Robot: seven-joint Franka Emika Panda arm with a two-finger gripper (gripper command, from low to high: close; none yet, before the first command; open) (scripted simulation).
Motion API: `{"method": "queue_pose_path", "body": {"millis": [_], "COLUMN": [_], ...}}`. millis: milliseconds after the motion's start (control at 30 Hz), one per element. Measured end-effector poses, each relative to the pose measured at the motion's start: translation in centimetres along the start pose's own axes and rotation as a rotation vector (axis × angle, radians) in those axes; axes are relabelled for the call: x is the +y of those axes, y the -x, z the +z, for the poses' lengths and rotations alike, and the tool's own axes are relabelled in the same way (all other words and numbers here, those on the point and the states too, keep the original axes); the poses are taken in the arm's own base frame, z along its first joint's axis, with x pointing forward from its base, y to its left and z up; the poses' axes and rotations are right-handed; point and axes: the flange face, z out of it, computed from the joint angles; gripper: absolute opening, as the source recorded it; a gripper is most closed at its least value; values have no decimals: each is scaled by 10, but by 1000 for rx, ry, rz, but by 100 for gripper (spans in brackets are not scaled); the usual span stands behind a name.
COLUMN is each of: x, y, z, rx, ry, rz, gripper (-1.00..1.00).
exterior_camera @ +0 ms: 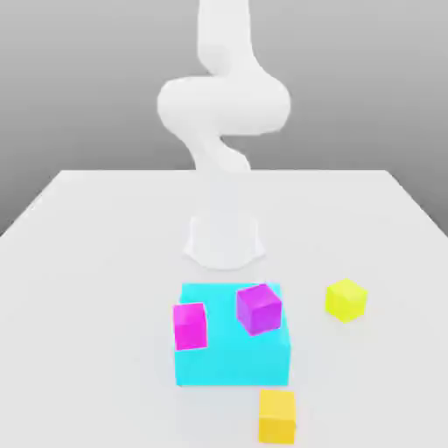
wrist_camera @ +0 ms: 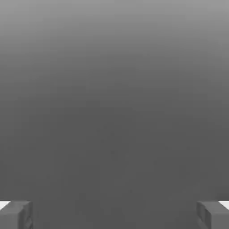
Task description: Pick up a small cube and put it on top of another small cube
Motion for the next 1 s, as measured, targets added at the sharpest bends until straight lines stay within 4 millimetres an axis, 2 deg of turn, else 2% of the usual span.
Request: {"method": "queue_pose_path", "body": {"millis": [133,267,533,700,833,1000], "x": [-1,8,51,90,127,159], "y": [15,38,107,165,216,253], "z": [83,160,294,361,402,448], "rx": [-65,-132,-280,-384,-473,-498], "ry": [99,189,354,445,514,531], "rz": [8,14,29,39,56,62], "gripper": [0,0,0,0,0,0]}}
